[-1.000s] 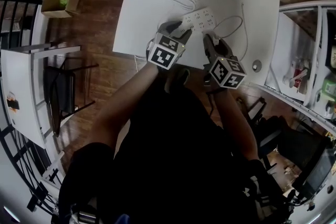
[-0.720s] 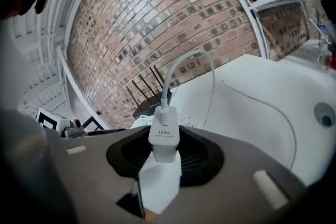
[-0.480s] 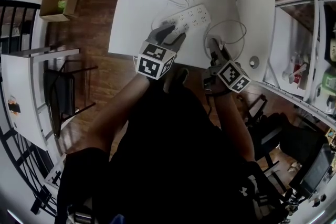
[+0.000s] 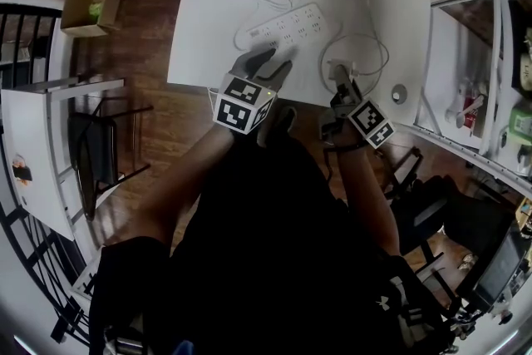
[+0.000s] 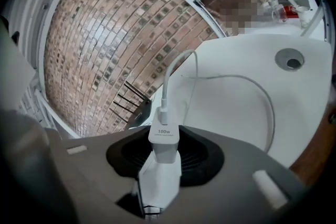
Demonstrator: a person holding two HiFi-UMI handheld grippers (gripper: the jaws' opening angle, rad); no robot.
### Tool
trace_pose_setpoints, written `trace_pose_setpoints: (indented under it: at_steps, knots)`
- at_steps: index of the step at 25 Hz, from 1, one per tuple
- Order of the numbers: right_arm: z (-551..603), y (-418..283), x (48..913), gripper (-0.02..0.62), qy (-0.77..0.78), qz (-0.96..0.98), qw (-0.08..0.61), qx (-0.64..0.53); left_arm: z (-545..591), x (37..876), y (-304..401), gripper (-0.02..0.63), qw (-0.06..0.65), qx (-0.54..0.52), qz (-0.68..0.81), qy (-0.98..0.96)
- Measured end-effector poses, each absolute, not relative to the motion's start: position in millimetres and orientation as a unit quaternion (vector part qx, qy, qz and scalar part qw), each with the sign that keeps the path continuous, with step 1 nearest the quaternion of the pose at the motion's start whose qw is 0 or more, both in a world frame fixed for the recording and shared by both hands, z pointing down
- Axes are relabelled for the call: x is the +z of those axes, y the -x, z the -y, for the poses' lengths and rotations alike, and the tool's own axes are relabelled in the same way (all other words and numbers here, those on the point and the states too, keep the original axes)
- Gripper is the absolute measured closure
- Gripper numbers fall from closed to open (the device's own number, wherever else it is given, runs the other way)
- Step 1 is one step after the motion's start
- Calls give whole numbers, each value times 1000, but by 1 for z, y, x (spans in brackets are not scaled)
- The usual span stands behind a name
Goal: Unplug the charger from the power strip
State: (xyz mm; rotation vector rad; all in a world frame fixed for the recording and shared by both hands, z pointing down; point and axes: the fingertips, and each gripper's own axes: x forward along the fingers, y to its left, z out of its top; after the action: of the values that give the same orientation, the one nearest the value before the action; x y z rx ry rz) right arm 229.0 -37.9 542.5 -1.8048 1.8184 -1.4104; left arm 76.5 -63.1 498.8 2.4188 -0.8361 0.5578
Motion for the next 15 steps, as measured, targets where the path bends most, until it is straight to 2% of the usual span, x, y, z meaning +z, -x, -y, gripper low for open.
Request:
trace_pose_setpoints:
  at_steps: [15]
  knots:
    - [30,-238,581,453,627,-579,83,-515,52,503,-83,437,262,209,296,-895]
